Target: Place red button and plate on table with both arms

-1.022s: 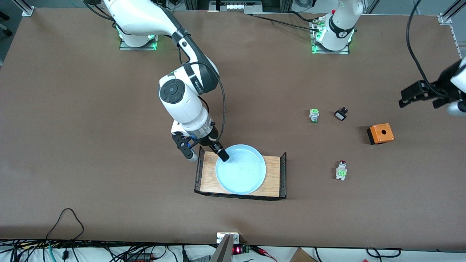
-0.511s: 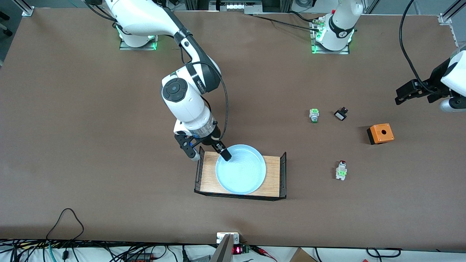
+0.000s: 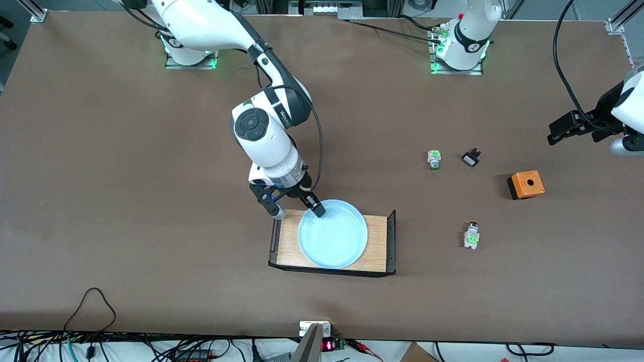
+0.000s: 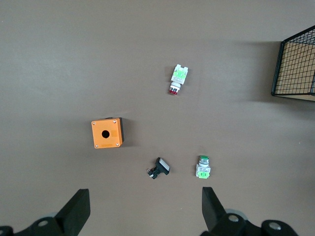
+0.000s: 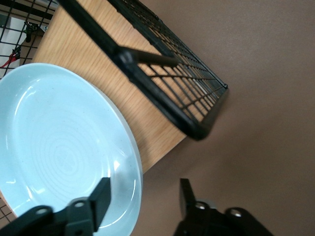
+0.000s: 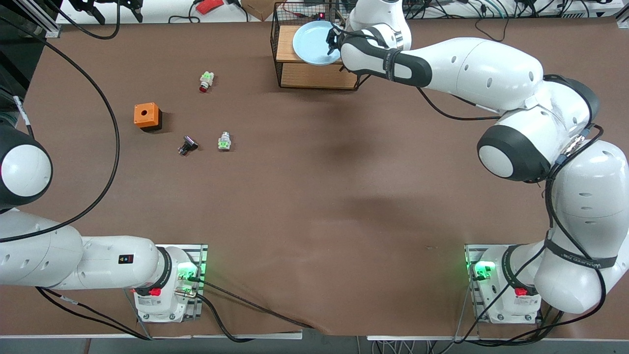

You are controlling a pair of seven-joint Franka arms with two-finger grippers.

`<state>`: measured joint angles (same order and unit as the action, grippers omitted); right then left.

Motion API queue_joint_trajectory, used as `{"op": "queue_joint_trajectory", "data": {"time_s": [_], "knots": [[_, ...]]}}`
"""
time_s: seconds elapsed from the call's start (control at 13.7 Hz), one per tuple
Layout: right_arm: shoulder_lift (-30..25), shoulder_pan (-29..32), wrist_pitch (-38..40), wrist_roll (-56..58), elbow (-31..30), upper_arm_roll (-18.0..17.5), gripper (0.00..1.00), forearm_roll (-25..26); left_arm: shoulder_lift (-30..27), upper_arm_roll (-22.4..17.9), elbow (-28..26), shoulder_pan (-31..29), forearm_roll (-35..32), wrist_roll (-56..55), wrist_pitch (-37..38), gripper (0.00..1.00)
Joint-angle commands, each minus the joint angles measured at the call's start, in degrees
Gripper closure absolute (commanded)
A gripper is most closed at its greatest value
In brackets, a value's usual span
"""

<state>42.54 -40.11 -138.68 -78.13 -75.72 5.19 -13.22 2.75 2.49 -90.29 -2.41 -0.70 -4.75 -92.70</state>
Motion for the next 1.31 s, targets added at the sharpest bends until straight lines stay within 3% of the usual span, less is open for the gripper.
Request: {"op": "queue_joint_trajectory", "data": {"time_s": [0.0,0.58,0.95,1.24], "knots": [[0.6,-0.1,0.0,-0.4,1.3,0.1,0.59,-1.0,-0.6,-0.3,-0.9,0.6,0.1,-0.3,-0.8,0.0],[0.4,-0.1,0.3,-0.7,1.3,0.1,0.86,-1.0,-0.6,-0.1,-0.9,0.6,0.1,-0.4,-0.7,0.0],[0.3,0.2,0.3,-0.6,1.4,-0.1,0.98,-1.1,-0.6,0.1,-0.9,0.6,0.1,-0.4,-0.7,0.0],[0.2,-0.2,-1.2,-0.1,1.5,-0.1,1.0,-1.0,-0.7,0.1,-0.9,0.6,0.1,-0.4,0.3,0.0]]}}
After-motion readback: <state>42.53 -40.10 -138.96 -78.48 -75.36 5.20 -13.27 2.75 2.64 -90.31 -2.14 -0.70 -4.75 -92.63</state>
